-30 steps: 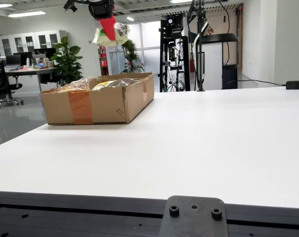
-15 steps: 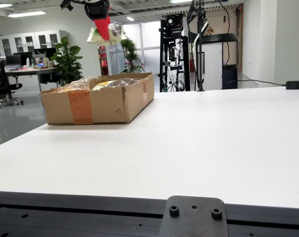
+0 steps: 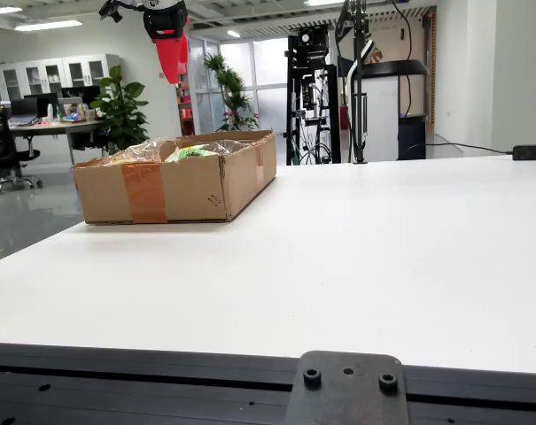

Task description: Grasp a snack and put it in the bin.

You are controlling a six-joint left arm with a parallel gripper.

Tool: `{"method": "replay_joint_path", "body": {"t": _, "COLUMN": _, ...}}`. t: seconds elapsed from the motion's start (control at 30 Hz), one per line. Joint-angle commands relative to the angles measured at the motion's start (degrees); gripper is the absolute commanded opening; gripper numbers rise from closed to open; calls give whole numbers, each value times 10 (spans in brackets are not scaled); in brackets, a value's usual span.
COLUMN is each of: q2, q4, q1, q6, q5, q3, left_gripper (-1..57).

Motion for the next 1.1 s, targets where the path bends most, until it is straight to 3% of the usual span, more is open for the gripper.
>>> {"method": "replay_joint_path", "body": {"t": 0.03, "q2": 2, "q4": -2, "q1": -13, "q6": 4, "q5": 13, "q3": -10, "left_gripper": 388}}
{"method": "replay_joint_path", "body": {"t": 0.77, "q2": 6, "q4": -16, "q1": -143, "q6": 31, "q5": 57, "q3": -52, "left_gripper": 143}}
{"method": "replay_joint_path", "body": {"t": 1.1, "q2": 11, "q4": -57, "q1": -205, "q6": 47, "q5": 79, "q3": -70, "left_gripper": 44}}
